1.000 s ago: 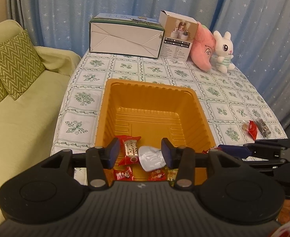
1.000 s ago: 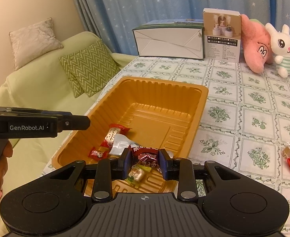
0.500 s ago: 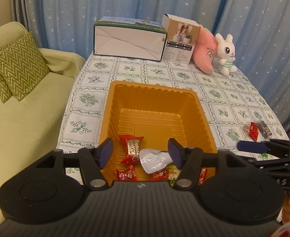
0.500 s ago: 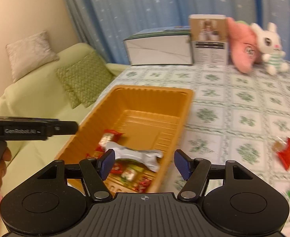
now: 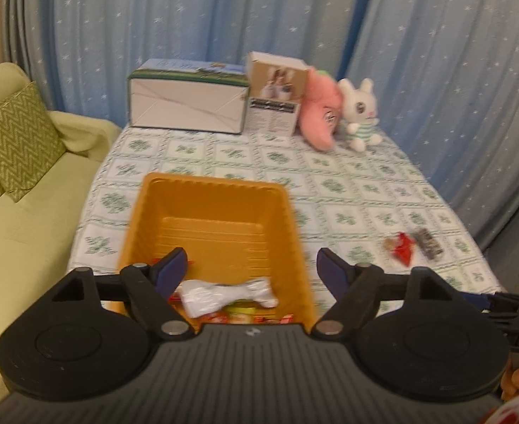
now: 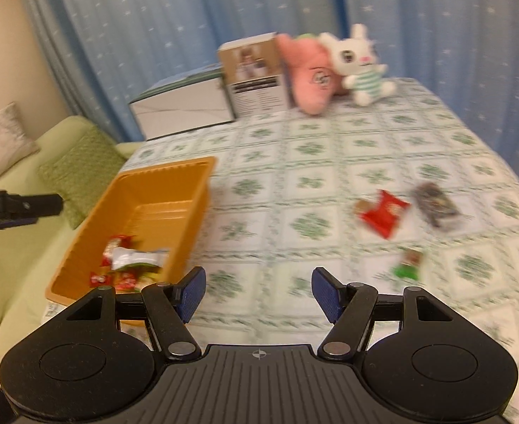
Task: Organize snacks
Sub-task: 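Move both open tools back over the remaining candies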
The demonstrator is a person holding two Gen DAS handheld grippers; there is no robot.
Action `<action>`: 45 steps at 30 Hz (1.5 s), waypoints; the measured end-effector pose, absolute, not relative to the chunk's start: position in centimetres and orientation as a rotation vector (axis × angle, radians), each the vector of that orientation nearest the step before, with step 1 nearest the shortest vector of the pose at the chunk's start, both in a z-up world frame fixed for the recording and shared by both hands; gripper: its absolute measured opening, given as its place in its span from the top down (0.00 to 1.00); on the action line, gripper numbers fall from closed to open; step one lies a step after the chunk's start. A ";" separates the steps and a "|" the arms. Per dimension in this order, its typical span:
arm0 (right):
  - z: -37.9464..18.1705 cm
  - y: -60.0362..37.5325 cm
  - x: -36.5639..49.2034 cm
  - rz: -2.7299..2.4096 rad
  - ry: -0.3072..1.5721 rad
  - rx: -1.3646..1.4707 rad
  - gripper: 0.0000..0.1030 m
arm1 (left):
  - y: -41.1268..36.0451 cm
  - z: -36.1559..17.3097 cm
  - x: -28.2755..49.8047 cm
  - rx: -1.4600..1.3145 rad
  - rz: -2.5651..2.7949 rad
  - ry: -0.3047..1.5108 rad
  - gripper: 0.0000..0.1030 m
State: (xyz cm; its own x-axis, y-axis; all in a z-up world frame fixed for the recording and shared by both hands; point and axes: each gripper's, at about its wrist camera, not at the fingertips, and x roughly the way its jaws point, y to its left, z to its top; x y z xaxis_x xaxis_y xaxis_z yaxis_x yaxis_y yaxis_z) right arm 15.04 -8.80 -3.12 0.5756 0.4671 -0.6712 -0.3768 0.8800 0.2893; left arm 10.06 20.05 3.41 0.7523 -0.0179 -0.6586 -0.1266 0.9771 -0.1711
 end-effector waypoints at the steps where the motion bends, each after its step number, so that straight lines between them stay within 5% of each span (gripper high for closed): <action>1: -2.9 -9.6 14.8 0.478 0.815 0.118 0.36 | 19.3 3.7 10.1 -0.211 0.048 0.713 0.23; 33: -0.9 -29.1 13.5 0.131 0.742 0.235 0.36 | -0.6 -0.1 14.5 -0.077 -0.244 0.786 0.16; 45: -3.5 -31.0 16.4 0.122 0.769 0.224 0.36 | -4.9 -4.5 17.9 -0.033 -0.302 0.797 0.29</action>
State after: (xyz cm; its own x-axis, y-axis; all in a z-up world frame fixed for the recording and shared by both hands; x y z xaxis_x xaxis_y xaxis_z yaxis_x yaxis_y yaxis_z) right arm 16.36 -30.99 -3.52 0.7132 0.1906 -0.6746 -0.0277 0.9692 0.2446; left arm 17.90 -4.94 -4.55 0.6584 -0.2789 -0.6991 0.2540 0.9567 -0.1424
